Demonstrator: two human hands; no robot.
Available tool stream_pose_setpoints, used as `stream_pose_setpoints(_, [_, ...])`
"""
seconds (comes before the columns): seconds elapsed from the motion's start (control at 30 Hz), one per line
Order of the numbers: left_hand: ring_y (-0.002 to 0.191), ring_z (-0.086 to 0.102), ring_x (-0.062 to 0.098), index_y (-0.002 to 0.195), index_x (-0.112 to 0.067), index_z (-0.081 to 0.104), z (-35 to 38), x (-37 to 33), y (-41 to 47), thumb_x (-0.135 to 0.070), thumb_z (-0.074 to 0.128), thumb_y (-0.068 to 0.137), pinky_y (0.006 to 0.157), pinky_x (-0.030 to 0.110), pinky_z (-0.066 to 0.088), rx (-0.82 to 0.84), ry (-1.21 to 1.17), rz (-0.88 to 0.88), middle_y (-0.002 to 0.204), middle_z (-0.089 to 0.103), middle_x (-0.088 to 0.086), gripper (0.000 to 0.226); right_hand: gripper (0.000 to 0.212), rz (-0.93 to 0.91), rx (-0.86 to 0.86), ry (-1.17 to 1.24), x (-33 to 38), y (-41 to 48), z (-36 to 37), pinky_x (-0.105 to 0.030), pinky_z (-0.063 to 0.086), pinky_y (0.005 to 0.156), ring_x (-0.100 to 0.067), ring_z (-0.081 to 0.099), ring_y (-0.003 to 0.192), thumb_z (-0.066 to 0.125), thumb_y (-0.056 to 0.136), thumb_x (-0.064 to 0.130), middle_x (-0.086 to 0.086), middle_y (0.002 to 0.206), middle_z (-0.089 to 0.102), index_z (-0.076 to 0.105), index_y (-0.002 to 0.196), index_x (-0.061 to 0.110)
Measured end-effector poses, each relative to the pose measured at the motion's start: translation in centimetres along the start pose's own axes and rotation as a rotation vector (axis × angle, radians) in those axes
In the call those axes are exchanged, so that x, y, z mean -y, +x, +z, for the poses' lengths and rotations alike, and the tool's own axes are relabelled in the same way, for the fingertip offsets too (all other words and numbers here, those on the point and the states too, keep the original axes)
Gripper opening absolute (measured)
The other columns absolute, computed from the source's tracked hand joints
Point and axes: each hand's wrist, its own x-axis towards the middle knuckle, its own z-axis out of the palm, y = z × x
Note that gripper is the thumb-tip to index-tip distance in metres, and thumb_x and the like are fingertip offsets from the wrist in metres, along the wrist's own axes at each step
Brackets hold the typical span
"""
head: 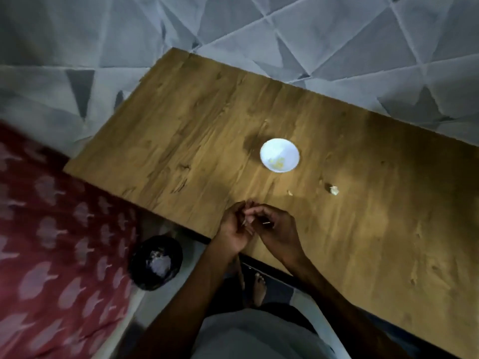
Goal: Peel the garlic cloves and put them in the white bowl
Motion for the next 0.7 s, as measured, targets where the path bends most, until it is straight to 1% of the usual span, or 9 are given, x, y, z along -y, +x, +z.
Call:
stream_pose_setpoints(0.07, [0.062,0.07,0.019,0.077,-0.003,0.068,-2.3,-1.6,-1.0,-0.017,0.044,0.095,0.064,0.026,0.058,0.004,-0.085,0.032,0.072,0.071,0.009,0.033,0.02,-0.007,0.085,0.015,0.9,-0.5,2.4,-0.014,0.05,0.074,0.002,0.069,0.087,0.069,0.087,0.009,0.015,0.092,0.075,0.076,0.093,0.027])
stream_pose_setpoints(0.17, [0.062,0.072,0.022,0.068,-0.001,0.072,-6.7,-4.3,-2.6,-0.016,0.039,0.099,0.055,0.028,0.059,-0.038,-0.198,0.091,0.074,0.073,0.012,0.047,0.021,0.014,0.208,0.037,1.7,-1.1,6.6,-0.017,0.05,0.077,-0.001,0.069,0.09,0.067,0.088,0.007,0.014,0.093,0.075,0.075,0.092,0.026])
stream_pose_setpoints(0.2, [0.063,0.072,0.022,0.066,0.0,0.073,-8.5,-5.4,-3.2,-0.016,0.039,0.1,0.055,0.029,0.06,-0.035,-0.248,0.119,0.075,0.073,0.013,0.05,0.021,0.019,0.252,0.034,1.9,-1.3,8.6,-0.018,0.051,0.078,-0.001,0.069,0.09,0.066,0.088,0.007,0.013,0.093,0.075,0.076,0.093,0.024])
stream_pose_setpoints(0.3, [0.065,0.073,0.024,0.081,-0.001,0.069,-14.0,-8.7,-4.6,-0.016,0.04,0.101,0.06,0.03,0.06,-0.087,-0.364,0.177,0.078,0.073,0.013,0.038,0.017,0.001,0.391,-0.011,2.5,-1.7,14.5,-0.016,0.051,0.077,-0.002,0.069,0.089,0.067,0.087,0.007,0.01,0.092,0.075,0.077,0.094,0.019])
stream_pose_setpoints(0.37, [0.065,0.073,0.024,0.089,-0.002,0.064,-18.0,-11.1,-4.8,-0.016,0.041,0.102,0.058,0.03,0.06,-0.13,-0.414,0.205,0.078,0.073,0.012,0.03,0.017,-0.019,0.467,-0.04,2.7,-1.9,19.3,-0.014,0.05,0.076,-0.002,0.069,0.087,0.067,0.087,0.003,0.007,0.092,0.075,0.076,0.092,0.017])
stream_pose_setpoints(0.47, [0.064,0.073,0.024,0.091,-0.003,0.062,-23.7,-14.6,-4.3,-0.017,0.041,0.103,0.057,0.03,0.06,-0.159,-0.481,0.226,0.076,0.073,0.012,0.029,0.024,-0.051,0.522,-0.136,1.3,-1.6,26.3,-0.014,0.051,0.075,-0.004,0.068,0.089,0.066,0.086,0.001,0.006,0.093,0.075,0.074,0.089,0.024])
stream_pose_setpoints(0.6, [0.06,0.072,0.024,0.091,-0.002,0.06,-32.3,-18.8,0.5,-0.018,0.038,0.103,0.057,0.031,0.059,-0.236,-0.507,0.201,0.072,0.072,0.012,0.03,0.017,-0.108,0.516,-0.219,-3.5,-1.5,35.9,-0.013,0.048,0.081,0.001,0.065,0.094,0.062,0.09,0.004,0.008,0.1,0.073,0.074,0.097,0.013])
stream_pose_setpoints(0.63, [0.061,0.071,0.024,0.091,-0.001,0.06,-35.1,-19.6,2.6,-0.018,0.037,0.103,0.061,0.031,0.059,-0.26,-0.501,0.198,0.072,0.072,0.012,0.031,0.018,-0.106,0.521,-0.221,-5.7,-1.5,38.5,-0.015,0.049,0.085,0.0,0.065,0.097,0.059,0.093,0.006,0.007,0.103,0.072,0.074,0.1,0.013])
stream_pose_setpoints(0.7, [0.072,0.07,0.024,0.091,-0.001,0.059,-40.0,-21.0,7.4,-0.018,0.033,0.104,0.08,0.033,0.054,-0.295,-0.506,0.189,0.081,0.07,0.013,0.033,0.021,-0.084,0.573,-0.189,-10.4,-1.6,43.4,-0.019,0.049,0.093,-0.002,0.064,0.108,0.056,0.098,0.012,0.004,0.113,0.071,0.072,0.11,0.011])
